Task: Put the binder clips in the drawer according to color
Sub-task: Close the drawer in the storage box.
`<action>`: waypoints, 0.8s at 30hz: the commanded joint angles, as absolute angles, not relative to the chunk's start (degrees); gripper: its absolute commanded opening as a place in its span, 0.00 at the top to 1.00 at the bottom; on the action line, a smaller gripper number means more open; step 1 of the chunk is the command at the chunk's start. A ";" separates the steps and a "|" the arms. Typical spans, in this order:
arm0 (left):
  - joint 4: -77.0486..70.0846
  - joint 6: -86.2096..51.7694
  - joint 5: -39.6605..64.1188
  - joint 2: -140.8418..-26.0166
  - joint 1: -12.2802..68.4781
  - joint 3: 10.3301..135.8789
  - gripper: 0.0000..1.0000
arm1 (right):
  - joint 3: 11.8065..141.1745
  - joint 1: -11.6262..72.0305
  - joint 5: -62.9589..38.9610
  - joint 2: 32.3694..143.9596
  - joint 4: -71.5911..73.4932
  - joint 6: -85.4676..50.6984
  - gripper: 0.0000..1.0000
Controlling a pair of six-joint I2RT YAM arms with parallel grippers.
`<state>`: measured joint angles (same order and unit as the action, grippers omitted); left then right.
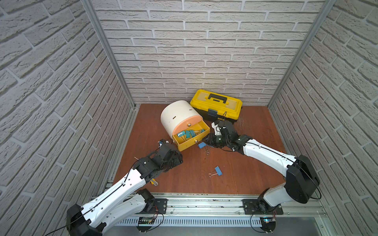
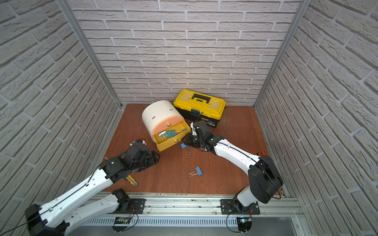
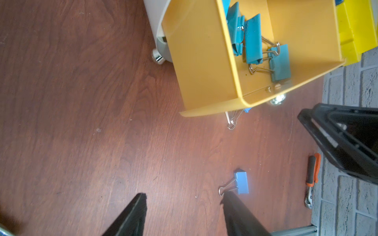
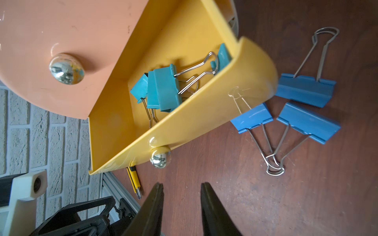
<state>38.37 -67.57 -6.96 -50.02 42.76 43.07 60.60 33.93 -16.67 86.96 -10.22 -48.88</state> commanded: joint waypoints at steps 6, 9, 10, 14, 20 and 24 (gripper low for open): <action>34.45 -65.56 -6.49 -51.14 40.94 43.06 0.35 | 58.41 36.29 -19.03 89.28 -0.29 -48.95 0.67; 34.87 -65.18 -6.15 -50.91 40.44 43.25 0.34 | 57.76 36.79 -18.29 89.46 1.49 -49.09 0.64; 35.04 -65.13 -6.00 -50.74 40.35 43.39 0.34 | 57.68 36.91 -18.11 89.54 1.94 -49.06 0.64; 36.35 -64.67 -5.54 -50.02 39.66 43.59 0.34 | 57.63 37.35 -17.75 90.45 3.83 -49.45 0.63; 38.23 -64.17 -4.92 -48.35 38.51 43.90 0.33 | 58.52 37.86 -17.49 92.23 4.70 -49.57 0.64; 39.14 -63.79 -4.41 -47.60 37.67 44.02 0.33 | 59.15 38.14 -16.99 93.12 4.39 -49.33 0.65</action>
